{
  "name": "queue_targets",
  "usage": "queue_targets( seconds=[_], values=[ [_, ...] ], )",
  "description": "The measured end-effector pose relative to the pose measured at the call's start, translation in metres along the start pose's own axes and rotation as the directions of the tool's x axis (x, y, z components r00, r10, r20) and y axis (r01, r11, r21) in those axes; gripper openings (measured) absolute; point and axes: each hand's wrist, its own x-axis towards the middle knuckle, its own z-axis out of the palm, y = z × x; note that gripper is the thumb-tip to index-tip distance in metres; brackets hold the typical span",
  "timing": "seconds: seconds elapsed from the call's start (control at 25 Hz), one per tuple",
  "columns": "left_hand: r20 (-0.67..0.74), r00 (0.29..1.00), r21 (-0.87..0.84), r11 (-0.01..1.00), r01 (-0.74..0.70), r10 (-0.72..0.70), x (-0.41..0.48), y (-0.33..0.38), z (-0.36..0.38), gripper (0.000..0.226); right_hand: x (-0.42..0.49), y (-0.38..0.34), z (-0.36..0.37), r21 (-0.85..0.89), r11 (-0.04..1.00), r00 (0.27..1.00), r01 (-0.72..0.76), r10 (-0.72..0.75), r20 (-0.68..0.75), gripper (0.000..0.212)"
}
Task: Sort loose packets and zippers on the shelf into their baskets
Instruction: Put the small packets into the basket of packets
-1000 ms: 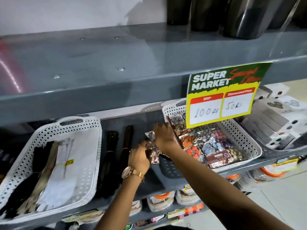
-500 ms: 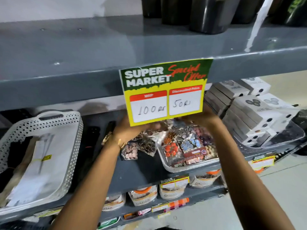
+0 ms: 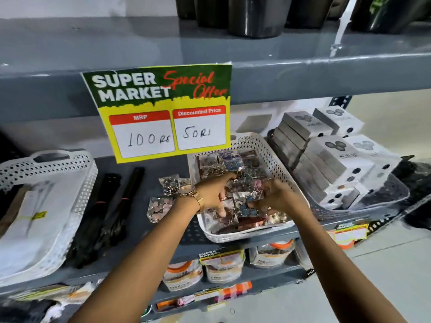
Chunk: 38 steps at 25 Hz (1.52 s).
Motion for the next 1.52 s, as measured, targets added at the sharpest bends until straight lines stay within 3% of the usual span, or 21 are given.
queue_targets(
  seconds=[0.12,0.2,0.28,0.32,0.4,0.48,0.6,0.68,0.76,0.84,0.96,1.08,1.2,1.28,1.36,1.44,1.52],
  values=[
    [-0.132,0.991,-0.064,0.998,0.003,-0.012,-0.011,-0.005,-0.003,0.09,-0.006,-0.009,0.002,-0.103,0.995,0.998,-0.008,0.002,-0.056,0.06],
    [-0.293,0.954,-0.173,0.985,0.014,-0.064,-0.029,-0.017,-0.011,0.075,-0.014,-0.024,-0.003,-0.189,0.98,0.984,0.065,-0.094,-0.153,0.055],
    [-0.501,0.848,-0.19,0.978,0.09,-0.175,-0.049,-0.043,-0.02,0.046,-0.018,-0.046,-0.004,-0.188,0.96,0.948,0.209,-0.246,-0.202,0.051],
    [-0.55,0.795,-0.187,0.966,0.181,-0.256,-0.057,-0.063,-0.023,0.034,-0.017,-0.061,0.001,-0.173,0.944,0.937,0.281,-0.309,-0.162,0.046],
    [-0.492,0.752,-0.171,0.896,0.411,-0.438,-0.067,-0.099,-0.023,0.026,-0.011,-0.094,0.022,-0.194,0.886,0.901,0.422,-0.434,-0.02,0.031],
    [-0.376,0.735,-0.126,0.817,0.562,-0.564,-0.072,-0.122,-0.01,0.028,-0.003,-0.125,0.06,-0.334,0.789,0.85,0.516,-0.518,0.089,0.022],
    [-0.335,0.703,-0.215,0.777,0.591,-0.627,-0.076,-0.135,0.013,0.034,0.007,-0.151,0.11,-0.754,0.485,0.843,0.443,-0.511,0.167,0.029],
    [-0.348,0.66,-0.336,0.746,0.575,-0.666,-0.082,-0.143,0.02,0.039,0.013,-0.156,0.131,-0.896,0.295,0.889,0.331,-0.415,0.192,0.038],
    [-0.339,0.621,-0.41,0.705,0.578,-0.707,-0.087,-0.148,0.024,0.039,0.01,-0.154,0.146,-0.946,0.191,0.922,0.263,-0.339,0.188,0.043],
    [-0.346,0.6,-0.446,0.689,0.572,-0.722,-0.091,-0.149,0.026,0.03,0.002,-0.152,0.157,-0.958,0.169,0.93,0.232,-0.327,0.168,0.042],
    [-0.336,0.603,-0.474,0.683,0.555,-0.723,-0.097,-0.142,0.021,0.024,-0.014,-0.148,0.161,-0.942,0.245,0.927,0.229,-0.351,0.134,0.042],
    [-0.307,0.598,-0.549,0.651,0.524,-0.74,-0.108,-0.136,0.01,0.032,-0.023,-0.146,0.159,-0.899,0.345,0.922,0.27,-0.361,0.138,0.027],
    [-0.333,0.576,-0.59,0.642,0.491,-0.746,-0.123,-0.135,-0.01,0.042,-0.023,-0.147,0.158,-0.839,0.427,0.911,0.338,-0.374,0.177,0.038],
    [-0.369,0.556,-0.674,0.626,0.392,-0.745,-0.132,-0.133,-0.024,0.046,-0.022,-0.149,0.153,-0.758,0.518,0.887,0.395,-0.43,0.169,0.045],
    [-0.391,0.609,-0.807,0.575,0.134,-0.69,-0.138,-0.128,-0.038,0.036,-0.012,-0.148,0.142,-0.534,0.697,0.87,0.479,-0.46,0.179,0.041],
    [-0.4,0.713,-0.896,0.41,-0.172,-0.576,-0.142,-0.117,-0.05,0.021,-0.005,-0.148,0.119,-0.109,0.877,0.876,0.468,-0.444,0.187,0.037],
    [-0.398,0.714,-0.914,0.316,-0.255,-0.575,-0.137,-0.096,-0.059,0.023,0.0,-0.146,0.082,0.177,0.902,0.904,0.394,-0.415,0.102,0.041]
  ],
)
